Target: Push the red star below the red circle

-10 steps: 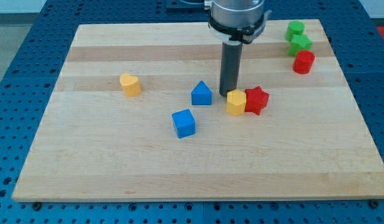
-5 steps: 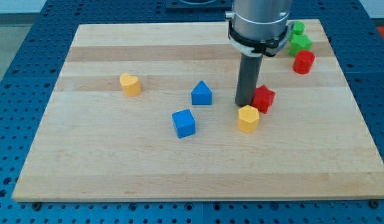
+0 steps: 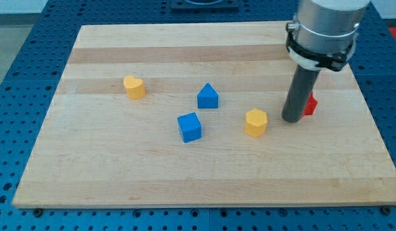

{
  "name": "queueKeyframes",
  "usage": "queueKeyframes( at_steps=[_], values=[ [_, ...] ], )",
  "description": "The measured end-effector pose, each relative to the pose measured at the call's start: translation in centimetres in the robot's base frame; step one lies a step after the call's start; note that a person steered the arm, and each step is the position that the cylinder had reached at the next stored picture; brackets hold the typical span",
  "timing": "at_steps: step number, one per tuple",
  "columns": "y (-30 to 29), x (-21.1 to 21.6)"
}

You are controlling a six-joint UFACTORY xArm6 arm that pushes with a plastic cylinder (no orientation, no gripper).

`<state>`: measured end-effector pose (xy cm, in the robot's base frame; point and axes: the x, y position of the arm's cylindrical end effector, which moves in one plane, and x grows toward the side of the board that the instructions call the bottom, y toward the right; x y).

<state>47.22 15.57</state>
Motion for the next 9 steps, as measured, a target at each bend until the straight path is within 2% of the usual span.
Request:
queueKeyframes(
  at_steps=[2,6,7,9],
  values=[
    [1.8,-0.6],
    [4.9,-5.5],
    [4.7,-5.5],
    [0.4,-4.4]
  ],
)
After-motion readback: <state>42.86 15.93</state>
